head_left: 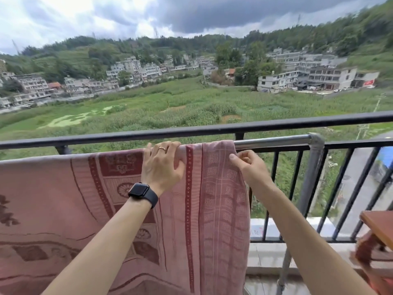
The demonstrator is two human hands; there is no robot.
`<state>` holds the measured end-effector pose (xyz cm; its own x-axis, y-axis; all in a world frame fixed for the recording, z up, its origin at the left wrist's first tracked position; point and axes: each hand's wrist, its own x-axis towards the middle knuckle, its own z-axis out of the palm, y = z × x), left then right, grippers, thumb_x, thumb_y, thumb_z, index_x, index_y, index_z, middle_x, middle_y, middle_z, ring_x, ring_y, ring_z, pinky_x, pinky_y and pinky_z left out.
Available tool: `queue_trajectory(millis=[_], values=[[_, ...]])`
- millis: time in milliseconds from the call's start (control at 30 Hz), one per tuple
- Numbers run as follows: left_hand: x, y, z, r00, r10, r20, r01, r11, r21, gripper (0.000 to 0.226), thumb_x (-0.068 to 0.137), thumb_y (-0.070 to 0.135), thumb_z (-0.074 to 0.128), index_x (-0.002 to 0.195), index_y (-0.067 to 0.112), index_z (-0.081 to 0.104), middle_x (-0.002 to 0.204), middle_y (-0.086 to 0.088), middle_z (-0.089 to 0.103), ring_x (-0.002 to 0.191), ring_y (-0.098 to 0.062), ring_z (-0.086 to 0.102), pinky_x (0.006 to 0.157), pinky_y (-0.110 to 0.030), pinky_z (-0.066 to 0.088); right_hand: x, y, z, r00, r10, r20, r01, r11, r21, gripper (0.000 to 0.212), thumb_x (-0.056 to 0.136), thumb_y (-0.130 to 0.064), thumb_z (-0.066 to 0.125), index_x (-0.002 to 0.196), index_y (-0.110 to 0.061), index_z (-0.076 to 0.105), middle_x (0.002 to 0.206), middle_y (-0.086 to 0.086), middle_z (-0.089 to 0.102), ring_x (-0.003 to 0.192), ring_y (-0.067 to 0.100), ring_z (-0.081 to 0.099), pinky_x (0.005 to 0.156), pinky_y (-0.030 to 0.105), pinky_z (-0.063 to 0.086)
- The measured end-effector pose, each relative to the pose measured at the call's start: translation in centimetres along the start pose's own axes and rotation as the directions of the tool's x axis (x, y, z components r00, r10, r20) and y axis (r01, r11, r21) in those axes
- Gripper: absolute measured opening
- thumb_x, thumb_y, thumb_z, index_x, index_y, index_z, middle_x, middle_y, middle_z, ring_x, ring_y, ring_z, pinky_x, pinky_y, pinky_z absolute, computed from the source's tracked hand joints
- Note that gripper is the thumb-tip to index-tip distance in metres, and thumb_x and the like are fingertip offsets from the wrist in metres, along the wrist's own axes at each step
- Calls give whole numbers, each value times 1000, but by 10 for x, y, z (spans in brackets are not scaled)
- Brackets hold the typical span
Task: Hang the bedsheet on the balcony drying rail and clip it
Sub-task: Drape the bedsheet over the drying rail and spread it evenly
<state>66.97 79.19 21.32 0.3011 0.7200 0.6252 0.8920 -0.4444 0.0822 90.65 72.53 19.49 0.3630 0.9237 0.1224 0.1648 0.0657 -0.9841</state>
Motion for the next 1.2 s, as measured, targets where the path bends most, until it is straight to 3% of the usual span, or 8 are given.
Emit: queue_trajectory(millis=[100,167,367,633,800,900,1000,1200], values=[[-34,-23,-37,995,96,-27,-97,995,-10,46,86,41,50,128,22,53,124,0,63,117,-22,56,115,-51,25,-42,-27,37,974,161,159,-182,974,131,48,89,-56,59,107,-14,71,103,9,76,96,27,72,88,44,55],[-41,-19,-45,989,142,-41,-144,989,-27,45,87,41,48,128,21,54,121,0,64,115,-23,58,115,-50,27,-56,-36,38,965,161,209,-201,962,184,33,97,-36,60,106,-8,74,96,10,78,90,28,74,80,39,58],[-58,-27,-50,980,187,-73,-194,976,-101,48,89,42,55,133,23,52,129,0,59,118,-21,50,111,-45,30,-90,-24,36,978,0,-211,50,970,236,11,84,-11,78,92,-14,70,87,5,70,77,16,66,72,30,57],[-87,-21,-60,969,220,-115,-235,963,-131,56,88,50,50,139,27,47,142,2,47,132,-18,43,117,-54,13,-121,-41,66,985,140,98,-158,966,205,39,87,-46,69,109,-15,77,102,10,77,96,33,72,89,45,54],[-118,-29,-72,968,190,-164,-217,962,-165,56,85,44,52,138,26,50,143,3,49,137,-20,40,117,-59,9,-151,-62,79,988,-74,-137,110,956,274,19,86,-27,77,92,-9,76,89,12,75,79,20,70,79,40,61],[-143,-24,-74,965,167,-203,-199,969,-146,55,86,40,57,138,25,51,149,0,42,143,-23,33,117,-59,13,-175,-27,87,958,-204,-203,226,970,90,7,88,-22,75,93,-17,75,81,4,73,71,14,67,65,36,59],[-179,-22,-75,977,20,-214,-52,988,-147,49,85,36,60,131,22,55,152,-3,38,145,-24,28,115,-57,18,-192,13,102,981,-175,-77,177,984,21,18,88,-14,74,88,-32,71,66,-3,65,60,18,60,53,47,54],[-270,-17,-107,972,-163,-166,117,959,-259,46,88,53,56,118,18,58,118,2,60,109,-18,57,93,-41,46,-273,33,143,865,-358,352,395,918,-36,25,82,-7,77,91,-29,68,78,-11,59,57,5,50,57,21,43]])
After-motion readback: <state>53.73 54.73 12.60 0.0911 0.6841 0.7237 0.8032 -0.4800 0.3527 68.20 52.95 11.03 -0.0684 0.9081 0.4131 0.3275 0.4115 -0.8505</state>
